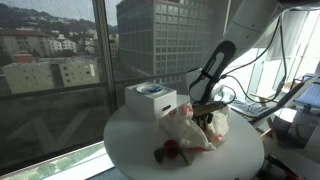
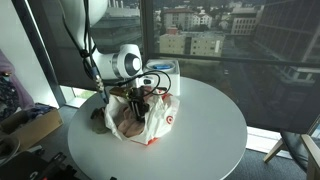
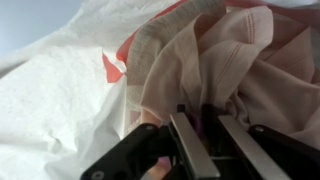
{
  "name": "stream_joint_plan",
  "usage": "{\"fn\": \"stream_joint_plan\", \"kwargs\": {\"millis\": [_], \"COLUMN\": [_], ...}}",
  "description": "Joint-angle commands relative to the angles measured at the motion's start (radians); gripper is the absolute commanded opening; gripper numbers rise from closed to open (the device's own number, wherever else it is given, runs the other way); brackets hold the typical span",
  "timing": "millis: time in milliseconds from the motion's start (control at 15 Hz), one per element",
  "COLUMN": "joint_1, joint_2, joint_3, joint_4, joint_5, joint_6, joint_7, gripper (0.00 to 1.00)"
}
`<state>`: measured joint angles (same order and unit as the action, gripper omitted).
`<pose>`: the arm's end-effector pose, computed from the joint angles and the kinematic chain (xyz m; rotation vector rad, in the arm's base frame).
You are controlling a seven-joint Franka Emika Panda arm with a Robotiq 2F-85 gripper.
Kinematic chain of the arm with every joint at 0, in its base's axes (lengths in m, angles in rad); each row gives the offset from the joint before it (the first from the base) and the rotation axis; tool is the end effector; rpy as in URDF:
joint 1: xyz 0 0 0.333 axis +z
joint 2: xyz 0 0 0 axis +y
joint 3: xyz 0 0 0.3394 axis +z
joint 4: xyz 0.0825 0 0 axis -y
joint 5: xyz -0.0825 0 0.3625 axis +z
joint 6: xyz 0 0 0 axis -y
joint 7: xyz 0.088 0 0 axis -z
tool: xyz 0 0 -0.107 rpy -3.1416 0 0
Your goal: Remove the items from the plastic bag and put them on the table
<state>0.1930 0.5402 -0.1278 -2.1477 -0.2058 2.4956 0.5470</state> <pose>0.5436 0.0360 0.1723 2.8797 -0.4255 -0.1909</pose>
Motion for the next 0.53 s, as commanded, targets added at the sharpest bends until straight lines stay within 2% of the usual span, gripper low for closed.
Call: {"fn": "stream_joint_plan", "kwargs": {"millis": [0, 133, 467], "joint_1": [0.042, 0.049, 0.061], "joint_2": [-0.079, -0.119, -0.248], "joint_3": [-0.023, -0.017, 0.023], "joint_4": [0.009, 0.022, 0.064], "joint_5": [-0.034, -0.062, -0.141], "joint_6": [-0.141, -0.226, -0.411], "joint_7": [0.002, 0.009, 0.019], "gripper": [0.02, 0.07, 0.07]}}
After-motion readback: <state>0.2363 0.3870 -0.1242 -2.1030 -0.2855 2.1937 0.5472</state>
